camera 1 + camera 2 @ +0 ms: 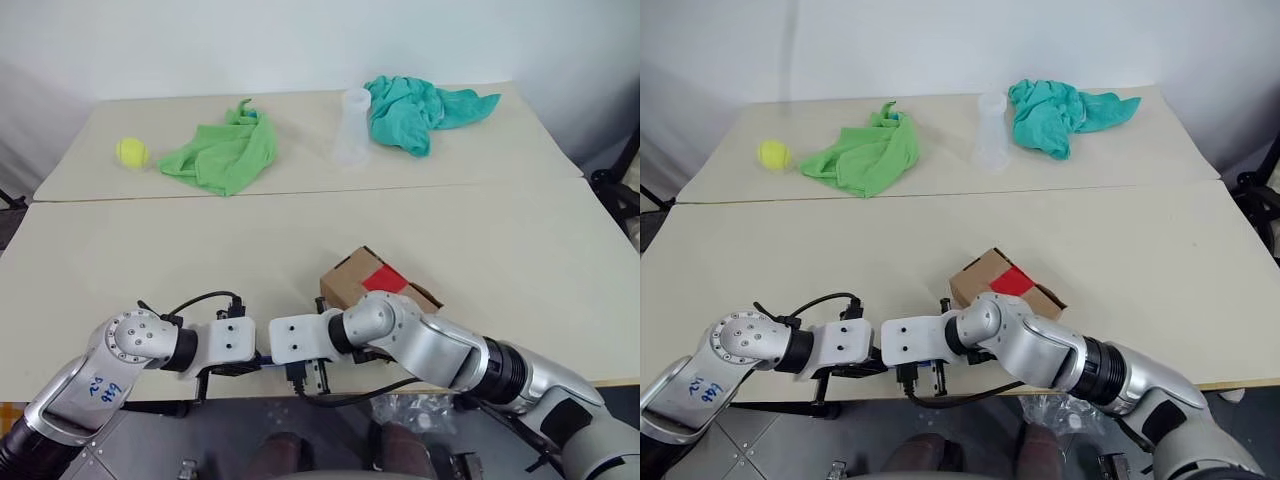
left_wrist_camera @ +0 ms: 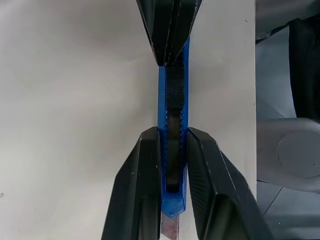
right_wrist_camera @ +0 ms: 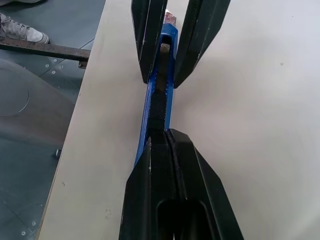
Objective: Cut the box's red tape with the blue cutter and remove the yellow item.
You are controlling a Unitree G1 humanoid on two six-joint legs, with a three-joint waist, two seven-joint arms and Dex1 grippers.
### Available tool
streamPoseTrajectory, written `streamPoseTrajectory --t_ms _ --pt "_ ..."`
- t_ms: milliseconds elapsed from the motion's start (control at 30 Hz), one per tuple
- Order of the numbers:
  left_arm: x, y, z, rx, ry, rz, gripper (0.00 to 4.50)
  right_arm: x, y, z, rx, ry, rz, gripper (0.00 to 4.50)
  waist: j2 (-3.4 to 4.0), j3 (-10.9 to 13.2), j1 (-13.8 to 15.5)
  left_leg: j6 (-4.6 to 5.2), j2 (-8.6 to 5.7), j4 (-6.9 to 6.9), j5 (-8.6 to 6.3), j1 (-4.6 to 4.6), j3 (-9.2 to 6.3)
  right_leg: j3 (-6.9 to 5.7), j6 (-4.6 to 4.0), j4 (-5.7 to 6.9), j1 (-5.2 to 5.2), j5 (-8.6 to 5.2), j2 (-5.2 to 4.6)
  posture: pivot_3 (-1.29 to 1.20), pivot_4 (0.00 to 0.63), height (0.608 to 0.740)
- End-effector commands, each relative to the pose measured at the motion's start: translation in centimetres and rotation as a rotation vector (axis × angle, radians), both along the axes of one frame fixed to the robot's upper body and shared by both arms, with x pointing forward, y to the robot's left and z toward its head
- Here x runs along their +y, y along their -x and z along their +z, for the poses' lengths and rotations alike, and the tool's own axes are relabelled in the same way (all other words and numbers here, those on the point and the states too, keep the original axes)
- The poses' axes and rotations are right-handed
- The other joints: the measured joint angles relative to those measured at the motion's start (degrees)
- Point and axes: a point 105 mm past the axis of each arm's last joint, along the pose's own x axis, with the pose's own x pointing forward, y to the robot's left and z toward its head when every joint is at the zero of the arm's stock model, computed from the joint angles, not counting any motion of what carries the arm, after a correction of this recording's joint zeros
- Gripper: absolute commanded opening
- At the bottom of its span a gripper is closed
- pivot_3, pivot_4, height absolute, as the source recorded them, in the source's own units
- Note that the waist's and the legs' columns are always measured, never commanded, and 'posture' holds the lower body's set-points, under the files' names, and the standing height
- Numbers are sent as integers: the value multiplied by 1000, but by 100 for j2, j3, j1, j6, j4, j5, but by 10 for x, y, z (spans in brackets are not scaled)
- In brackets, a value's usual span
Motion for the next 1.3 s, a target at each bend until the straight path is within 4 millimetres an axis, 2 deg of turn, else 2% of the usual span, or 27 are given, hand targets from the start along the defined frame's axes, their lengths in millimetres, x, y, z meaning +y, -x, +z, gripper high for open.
streamPoseTrajectory --t_ms 33,267,400,500,533,633,833,967,1100,1300 --pt "5 14 -38 159 -49 44 437 1 2 -5 17 6 5 28 1 -1 0 0 0 0 0 0 0 0 0 0 0 0 0 0 150 740" --pt "4 10 -39 151 -50 48 437 3 -3 -7 25 -9 -14 28 1 0 18 0 -4 0 0 -1 -4 0 0 0 0 0 -5 0 150 740" --pt "5 8 -39 145 -49 56 437 0 -9 -1 14 -34 -38 28 1 -1 24 0 -6 0 0 -2 -8 -1 0 -2 3 0 -6 0 150 740" --pt "6 5 -39 133 -40 71 437 -4 -17 22 9 -118 -77 28 2 0 33 -10 -7 0 -5 -2 -11 -1 0 -3 5 0 -9 0 150 740" --pt "7 1 -38 117 -32 85 437 -7 -21 35 15 -165 -96 28 2 0 33 -13 -7 1 -7 -2 -11 0 1 -4 1 1 -10 0 150 740" --pt "8 -6 -37 87 -12 103 437 -19 -29 56 23 -229 -127 28 2 1 57 -14 -9 1 -7 -2 -15 0 4 -4 6 3 -15 0 150 740" --pt "6 -16 -35 48 25 122 437 -49 -45 74 34 -270 -220 28 0 3 96 -16 -13 1 -4 -5 -30 3 8 -8 8 5 -22 0 150 740" --pt "5 -14 -42 76 7 105 437 -53 -37 63 58 -216 -190 28 -1 3 109 -19 -13 0 -1 -7 -31 3 9 -8 8 6 -23 0 150 740" --pt "8 -12 -46 128 -52 97 437 -40 -14 41 73 -131 -89 28 -1 3 114 -23 -12 0 1 -9 -34 3 8 -8 6 5 -25 0 150 740" --pt "11 -12 -46 133 -102 90 437 -29 -15 26 39 -83 -80 28 -2 4 111 -23 -12 0 1 -9 -36 1 8 -9 5 5 -25 0 150 740"
